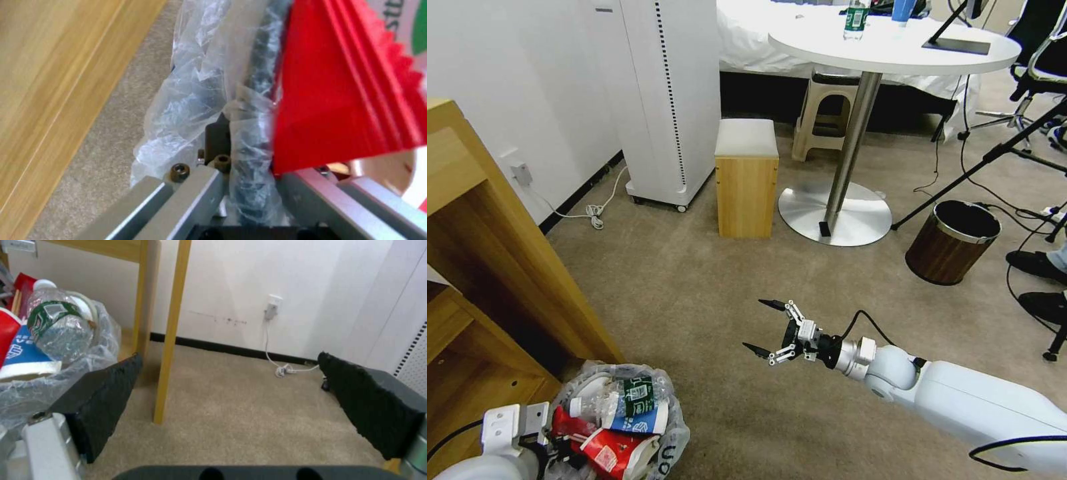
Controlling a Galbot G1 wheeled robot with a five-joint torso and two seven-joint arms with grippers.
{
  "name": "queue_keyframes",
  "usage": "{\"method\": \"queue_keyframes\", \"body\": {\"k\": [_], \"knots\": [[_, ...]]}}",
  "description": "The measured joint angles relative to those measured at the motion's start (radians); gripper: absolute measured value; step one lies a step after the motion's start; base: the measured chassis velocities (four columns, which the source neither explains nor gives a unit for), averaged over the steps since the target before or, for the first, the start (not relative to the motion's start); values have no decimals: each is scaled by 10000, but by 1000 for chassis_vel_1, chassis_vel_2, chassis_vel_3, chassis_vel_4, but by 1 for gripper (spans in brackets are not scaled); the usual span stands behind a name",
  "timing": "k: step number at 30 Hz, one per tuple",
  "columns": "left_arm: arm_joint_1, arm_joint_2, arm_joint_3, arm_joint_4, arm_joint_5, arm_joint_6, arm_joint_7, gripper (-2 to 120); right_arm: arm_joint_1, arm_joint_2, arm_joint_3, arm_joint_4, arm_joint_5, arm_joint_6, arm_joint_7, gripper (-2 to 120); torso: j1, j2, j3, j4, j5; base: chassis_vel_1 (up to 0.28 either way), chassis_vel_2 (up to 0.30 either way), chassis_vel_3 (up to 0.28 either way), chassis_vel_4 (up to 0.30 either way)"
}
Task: Pick up the trash bin and place the garbage on the floor into it.
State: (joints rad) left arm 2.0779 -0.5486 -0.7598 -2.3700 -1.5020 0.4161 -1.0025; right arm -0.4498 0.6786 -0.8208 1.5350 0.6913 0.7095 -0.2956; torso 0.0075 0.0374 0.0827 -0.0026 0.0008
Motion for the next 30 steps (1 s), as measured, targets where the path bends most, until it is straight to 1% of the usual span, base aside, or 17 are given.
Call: {"method": "queue_keyframes", "body": {"k": [2,3,5,6,9,10,12,13,14,17,18,20,22,23,27,30], "knots": [[-41,-109,18,31,9,-79,-112,0,26,-32,-26,17,3,2,0,100,0,1,0,-1,7,0,0,0,0],[-94,-270,45,44,29,-226,-278,0,71,-76,-79,33,3,3,8,100,0,1,0,2,3,0,0,0,0],[-108,-519,81,59,182,-364,-424,0,130,-99,-140,46,4,3,35,100,0,1,0,0,-5,0,0,0,0],[-108,-519,81,59,182,-364,-424,0,130,-99,-140,46,4,3,35,100,0,1,0,0,-5,0,0,0,0],[-11,-1010,117,71,433,-483,-593,0,190,-70,-264,84,-11,-17,124,100,-1,2,0,1,-2,0,0,0,0],[-11,-1010,117,71,433,-483,-593,0,190,-70,-264,84,-11,-17,124,100,-1,2,0,1,-2,0,0,0,0],[39,-1883,197,78,682,-486,-794,0,159,49,-388,175,-154,-43,287,100,-2,2,-2,6,-3,0,0,0,0],[39,-1883,197,78,682,-486,-794,0,159,49,-388,175,-154,-43,287,100,-2,2,-2,6,-3,0,0,0,0],[55,-2048,201,127,775,-506,-836,0,138,51,-397,185,-180,-42,308,100,-2,1,-1,6,-1,0,0,0,0],[5,-2839,232,316,1011,-644,-953,0,94,-34,-395,183,-232,0,317,100,-3,2,-3,4,5,0,0,0,0],[5,-2839,232,316,1011,-644,-953,0,94,-34,-395,183,-232,0,317,100,-3,2,-3,4,5,0,0,0,0],[10,-3418,191,470,1168,-683,-886,0,37,-154,-345,183,-232,64,251,100,-3,3,-4,8,12,0,0,0,0],[-26,-3530,166,470,1152,-694,-884,0,0,-184,-312,184,-234,92,208,100,-3,3,-4,8,10,0,0,0,0],[-189,-3730,94,490,953,-699,-911,0,-92,-244,-260,188,-252,125,143,100,-3,3,-3,9,3,0,0,0,0],[-324,-3822,57,531,799,-765,-957,0,-288,-397,-235,256,-453,186,112,100,-3,3,-2,0,-1,0,0,0,0],[-314,-3981,54,513,819,-740,-959,0,-344,-484,-247,319,-561,212,120,100,-3,3,-2,1,-2,0,0,0,0]]}}
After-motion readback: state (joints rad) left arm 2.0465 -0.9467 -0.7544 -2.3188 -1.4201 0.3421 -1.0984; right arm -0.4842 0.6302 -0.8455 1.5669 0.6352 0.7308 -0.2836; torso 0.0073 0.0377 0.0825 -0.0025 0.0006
